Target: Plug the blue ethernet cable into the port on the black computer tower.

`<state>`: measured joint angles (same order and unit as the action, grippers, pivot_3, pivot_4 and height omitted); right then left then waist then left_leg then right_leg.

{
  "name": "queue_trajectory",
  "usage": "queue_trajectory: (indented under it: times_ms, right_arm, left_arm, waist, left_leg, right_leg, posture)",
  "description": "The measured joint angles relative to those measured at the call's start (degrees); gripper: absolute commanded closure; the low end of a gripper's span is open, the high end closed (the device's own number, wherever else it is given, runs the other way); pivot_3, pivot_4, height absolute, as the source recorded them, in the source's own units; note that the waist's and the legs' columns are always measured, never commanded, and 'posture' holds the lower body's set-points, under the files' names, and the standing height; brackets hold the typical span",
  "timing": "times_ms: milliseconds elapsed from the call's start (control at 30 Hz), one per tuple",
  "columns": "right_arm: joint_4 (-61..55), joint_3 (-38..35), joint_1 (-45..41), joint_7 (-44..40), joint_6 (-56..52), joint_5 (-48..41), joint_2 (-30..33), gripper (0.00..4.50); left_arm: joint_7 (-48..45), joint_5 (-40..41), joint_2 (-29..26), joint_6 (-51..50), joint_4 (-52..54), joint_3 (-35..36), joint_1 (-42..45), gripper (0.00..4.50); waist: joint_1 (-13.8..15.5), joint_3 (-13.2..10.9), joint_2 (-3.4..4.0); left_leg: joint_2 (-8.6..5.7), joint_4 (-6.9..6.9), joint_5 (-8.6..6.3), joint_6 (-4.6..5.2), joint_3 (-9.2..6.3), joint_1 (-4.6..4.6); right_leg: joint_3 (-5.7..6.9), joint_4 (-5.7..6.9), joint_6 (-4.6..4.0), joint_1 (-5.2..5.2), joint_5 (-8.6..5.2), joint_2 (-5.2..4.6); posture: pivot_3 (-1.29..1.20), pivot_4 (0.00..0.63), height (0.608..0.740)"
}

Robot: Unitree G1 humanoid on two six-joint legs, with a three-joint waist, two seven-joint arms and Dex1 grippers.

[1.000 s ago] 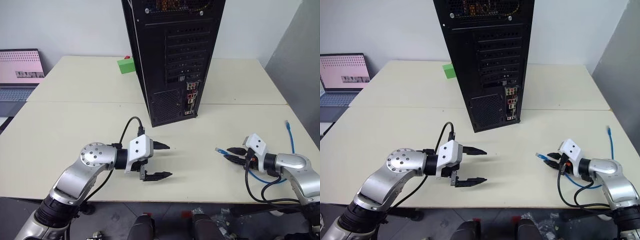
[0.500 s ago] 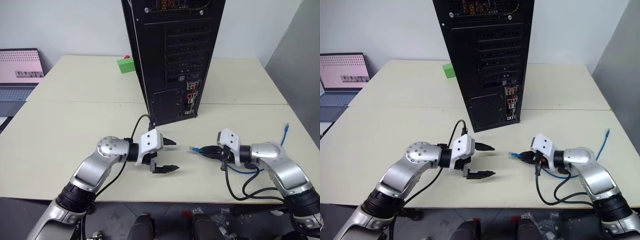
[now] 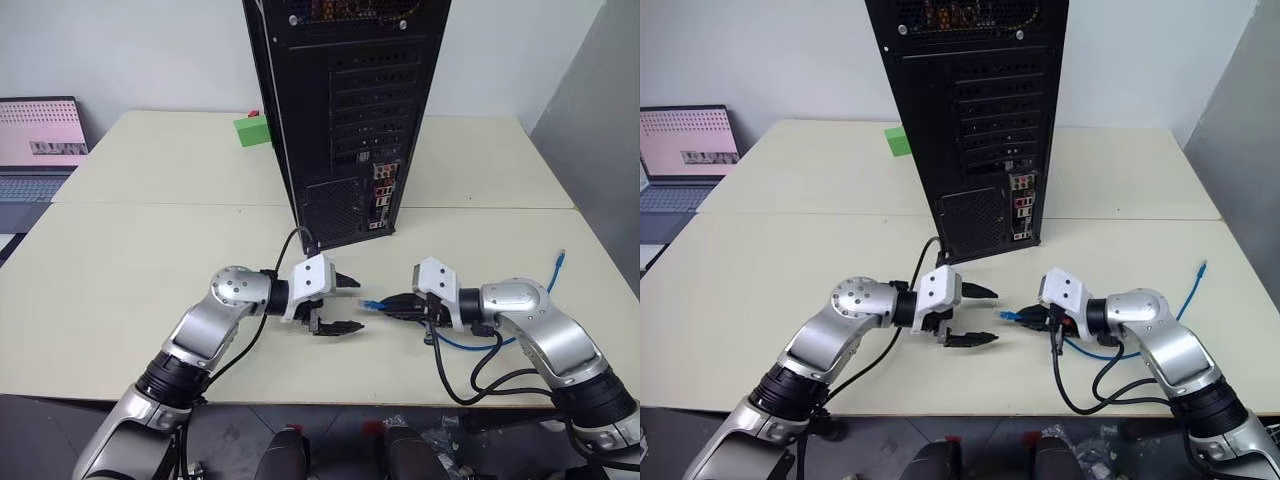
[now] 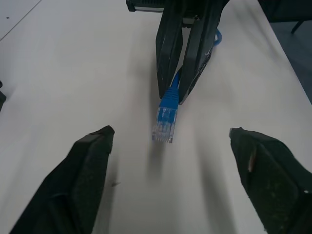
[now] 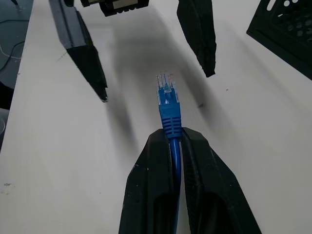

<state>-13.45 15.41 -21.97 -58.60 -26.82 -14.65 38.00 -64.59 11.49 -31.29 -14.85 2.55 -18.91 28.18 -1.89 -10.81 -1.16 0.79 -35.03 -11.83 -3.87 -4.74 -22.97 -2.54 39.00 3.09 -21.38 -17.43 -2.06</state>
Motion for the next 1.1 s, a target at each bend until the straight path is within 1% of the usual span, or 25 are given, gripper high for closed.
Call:
queue_trajectory:
  times_ms: [33, 267, 367, 433, 667, 733, 767, 867, 967, 1000, 1100]
  right_arm:
    - [0.0, 0.0, 0.0, 0.0, 0.0, 0.0, 0.0, 4.48]
    - [-1.2, 0.2, -0.2, -0.3, -0.5, 0.0, 0.0, 4.48]
    - [-1.6, 0.4, -0.4, -0.6, -0.6, 0.0, 0.0, 4.48]
    - [-1.8, 0.5, -0.6, -0.6, -0.7, 0.0, 0.1, 4.48]
    - [-1.9, 0.5, -0.6, -0.6, -1.0, 0.1, 0.1, 4.48]
    - [-1.9, 0.5, -0.8, -0.8, -1.2, 0.1, 0.2, 3.77]
    - [-1.9, 0.5, -1.1, -1.2, -1.3, 0.0, 0.3, 3.6]
    - [-1.9, 0.3, -2.0, -3.0, -1.2, -0.4, 1.3, 2.72]
    - [-1.5, -1.0, -2.4, -5.1, -1.2, -1.4, 3.6, 2.14]
    - [-1.4, -1.9, -2.3, -5.6, -1.4, -2.1, 4.6, 1.84]
    - [-1.4, -5.9, -2.2, -6.3, -5.4, -5.4, 6.0, 1.16]
  left_arm:
    - [-0.2, -0.1, 0.0, 0.2, -0.1, 0.0, 0.0, 1.56]
    - [-1.1, -0.9, 0.5, 1.4, -0.9, -0.2, 0.6, 3.22]
    - [-1.1, -1.4, 1.2, 1.9, -1.1, -0.4, 0.8, 3.75]
    - [-1.2, -1.5, 1.4, 2.2, -1.4, -0.5, 0.8, 4.18]
    - [-1.3, -2.5, 1.6, 3.3, -1.5, -0.6, 0.8, 4.2]
    - [-1.3, -2.6, 1.7, 4.0, -1.9, -0.6, 0.8, 4.2]
    - [-1.3, -2.6, 1.7, 4.3, -2.1, -0.6, 0.8, 4.2]
    - [-1.3, -2.9, 1.3, 5.2, -2.8, -0.6, 0.6, 4.2]
    - [-1.3, -3.8, 0.6, 7.7, -2.9, -0.5, -0.1, 4.2]
    - [-1.4, -4.3, -0.1, 9.0, -3.0, -0.6, -0.8, 4.2]
    - [-1.8, -6.8, -2.4, 14.4, -3.5, -1.0, -2.7, 4.2]
  waist:
    - [0.0, 0.0, 0.0]
    - [0.0, 0.0, 0.0]
    - [0.0, 0.0, 0.0]
    - [0.0, 0.0, 0.0]
    - [0.0, 0.0, 0.0]
    - [0.0, 0.0, 0.0]
    - [0.0, 0.0, 0.0]
    - [0.0, 0.0, 0.0]
    - [0.1, 0.0, 0.0]
    - [0.0, 0.0, 0.0]
    - [0.0, 0.0, 0.0]
  left_leg:
    - [0.0, 0.0, 0.0, 0.0, 0.0, 0.0]
    - [0.0, 0.0, 0.0, 0.0, 0.0, 0.0]
    - [0.0, 0.0, 0.0, 0.0, 0.0, 0.0]
    - [0.0, 0.0, 0.0, 0.0, -0.01, 0.0]
    - [0.0, 0.0, 0.0, 0.0, -0.01, 0.0]
    - [0.0, 0.0, 0.0, 0.0, -0.01, 0.0]
    - [0.0, 0.0, 0.0, 0.0, -0.01, 0.0]
    - [0.0, 0.0, 0.0, 0.0, -0.01, 0.0]
    - [-0.01, 0.0, 0.0, 0.0, 0.0, -0.01]
    - [0.0, 0.0, 0.0, 0.0, -0.01, 0.0]
    - [0.01, 0.0, 0.0, 0.0, -0.01, 0.01]
  right_leg:
    - [0.0, 0.0, 0.0, 0.0, 0.0, 0.0]
    - [0.0, 0.0, 0.0, 0.0, 0.0, 0.0]
    - [0.0, 0.0, 0.0, 0.0, 0.0, 0.0]
    - [0.01, 0.0, 0.0, 0.0, 0.0, 0.0]
    - [0.01, 0.0, 0.0, 0.0, 0.0, 0.0]
    - [0.0, 0.0, 0.0, 0.0, 0.0, 0.0]
    - [0.0, 0.0, 0.0, 0.0, 0.0, 0.0]
    - [0.01, 0.0, 0.0, 0.0, 0.0, 0.0]
    - [0.01, -0.01, 0.0, 0.0, 0.0, -0.01]
    - [0.01, -0.01, 0.0, 0.0, 0.0, -0.01]
    - [0.0, 0.0, -0.01, 0.0, 0.0, 0.0]
  posture:
    - [0.0, 0.15, 0.74]
    - [0.0, 0.15, 0.74]
    - [0.0, 0.15, 0.74]
    - [0.0, 0.15, 0.74]
    - [0.0, 0.15, 0.74]
    - [0.0, 0.15, 0.74]
    - [0.0, 0.15, 0.74]
    - [0.0, 0.15, 0.74]
    - [0.0, 0.15, 0.74]
    - [0.0, 0.15, 0.74]
    - [0.0, 0.15, 0.74]
